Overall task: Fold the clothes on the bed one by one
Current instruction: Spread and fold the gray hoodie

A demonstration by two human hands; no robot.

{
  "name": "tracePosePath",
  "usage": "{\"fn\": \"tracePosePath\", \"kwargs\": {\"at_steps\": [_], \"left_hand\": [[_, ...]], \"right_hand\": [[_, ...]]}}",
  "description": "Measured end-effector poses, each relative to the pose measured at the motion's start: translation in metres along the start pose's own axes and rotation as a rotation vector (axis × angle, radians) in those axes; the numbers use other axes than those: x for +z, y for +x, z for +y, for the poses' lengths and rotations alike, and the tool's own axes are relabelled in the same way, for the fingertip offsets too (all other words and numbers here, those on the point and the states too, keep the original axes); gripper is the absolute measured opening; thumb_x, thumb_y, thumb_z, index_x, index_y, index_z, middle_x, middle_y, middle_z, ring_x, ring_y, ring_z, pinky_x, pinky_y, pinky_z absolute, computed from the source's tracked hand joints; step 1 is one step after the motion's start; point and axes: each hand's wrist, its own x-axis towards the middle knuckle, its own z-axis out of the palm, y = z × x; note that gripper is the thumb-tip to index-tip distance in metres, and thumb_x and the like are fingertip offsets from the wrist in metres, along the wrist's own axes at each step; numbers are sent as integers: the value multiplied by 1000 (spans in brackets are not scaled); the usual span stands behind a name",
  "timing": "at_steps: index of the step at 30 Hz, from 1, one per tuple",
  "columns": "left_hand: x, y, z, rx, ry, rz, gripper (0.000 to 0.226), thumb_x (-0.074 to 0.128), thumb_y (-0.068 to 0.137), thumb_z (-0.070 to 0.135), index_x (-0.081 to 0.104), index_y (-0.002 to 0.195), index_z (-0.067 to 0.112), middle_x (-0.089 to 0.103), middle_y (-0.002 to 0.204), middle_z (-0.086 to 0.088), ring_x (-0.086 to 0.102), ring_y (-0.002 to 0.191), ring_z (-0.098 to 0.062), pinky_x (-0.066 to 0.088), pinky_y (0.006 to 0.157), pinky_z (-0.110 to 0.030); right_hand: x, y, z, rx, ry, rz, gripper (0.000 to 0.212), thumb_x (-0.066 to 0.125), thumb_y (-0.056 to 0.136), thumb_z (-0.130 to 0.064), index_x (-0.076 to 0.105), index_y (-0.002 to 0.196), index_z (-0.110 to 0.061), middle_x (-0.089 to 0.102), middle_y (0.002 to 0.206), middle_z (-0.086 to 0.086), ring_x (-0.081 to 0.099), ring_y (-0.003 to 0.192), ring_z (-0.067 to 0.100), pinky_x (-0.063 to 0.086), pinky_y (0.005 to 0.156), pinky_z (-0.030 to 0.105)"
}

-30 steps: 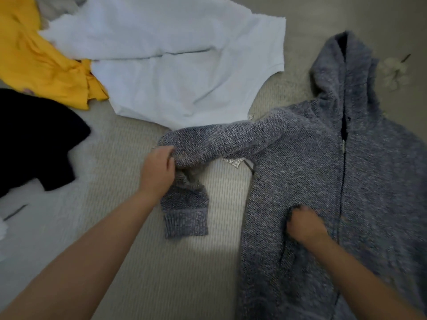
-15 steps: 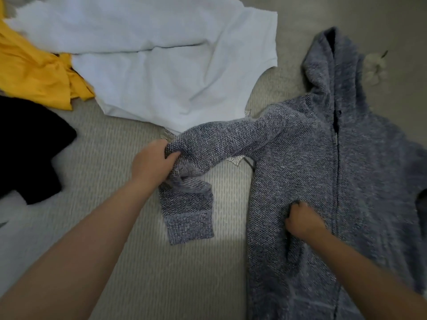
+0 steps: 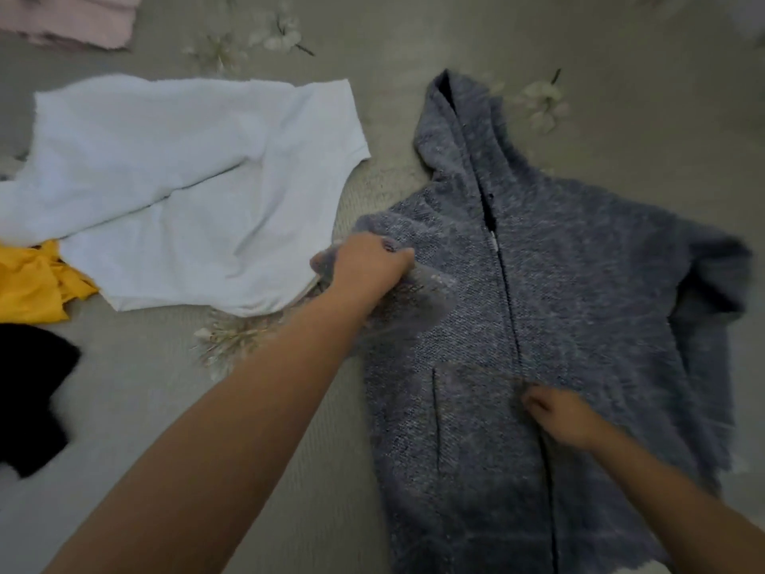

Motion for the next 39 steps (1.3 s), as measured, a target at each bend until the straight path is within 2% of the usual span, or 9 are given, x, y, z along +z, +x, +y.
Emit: {"fn": "tracePosePath", "kwargs": {"at_steps": [4,8,11,16,21,25,32,36,39], "left_hand": [[72,-3,74,-53,-655,-569,30,39,98,12,44,127,7,50,125,-8,50,118,-24,45,86,-29],[116,22,58,228,316,-122,31,40,97,16,50,125,8,56,122,-11,53,110,-28,42,83,-32],[113,27,14,107,856,99,32,44,91,13,46,123,7,50,124,-14,46,114,-31,42,87,-41],[104,34,-27,113,834,231,53,45,90,9,29,140,2,35,140,-18,33,126,-33,34,96,-46],[84,54,-30,11,804,296,35,48,89,10,55,123,7,51,126,-21,41,119,-37,38,93,-43],[68,63,-25,188,448,263,25,45,92,3,56,114,-1,57,115,-21,51,106,-33,36,79,-33],[49,91,11,381,316,117,21,35,98,13,47,114,5,53,84,-11,56,81,-30,31,63,-29],[31,125,19,383,891,-200,32,31,100,28,45,126,15,59,111,-16,57,98,-27,40,75,-30],[4,147,20,318,1210,-187,36,28,99,40,47,123,20,55,117,-8,54,108,-24,43,83,-32]], "right_hand": [[-21,-12,70,23,137,100,21,48,93,-6,63,106,-1,64,110,10,59,101,21,34,77,21],[-37,-4,99,61,301,163,19,48,93,-5,65,96,3,67,95,18,62,87,27,42,74,31],[-45,8,70,-14,403,256,30,50,94,-29,60,108,-4,64,95,10,58,87,21,41,72,28],[-35,34,-20,32,674,152,88,62,80,-50,18,145,-10,36,143,7,39,129,26,39,100,36],[-40,59,-9,169,630,295,27,61,87,-22,58,103,-1,56,103,14,55,102,32,47,80,34],[-68,55,20,77,842,295,13,49,91,-8,48,78,-8,48,71,5,46,65,22,35,54,30],[-184,63,82,338,121,433,26,39,91,-11,42,65,-16,55,96,12,52,101,29,30,80,36],[-219,69,81,319,-142,314,26,38,93,-19,42,66,-18,52,92,5,52,95,25,33,86,37],[-228,83,72,248,-173,158,22,36,93,-18,55,85,-9,55,98,9,49,86,23,40,86,36]]}}
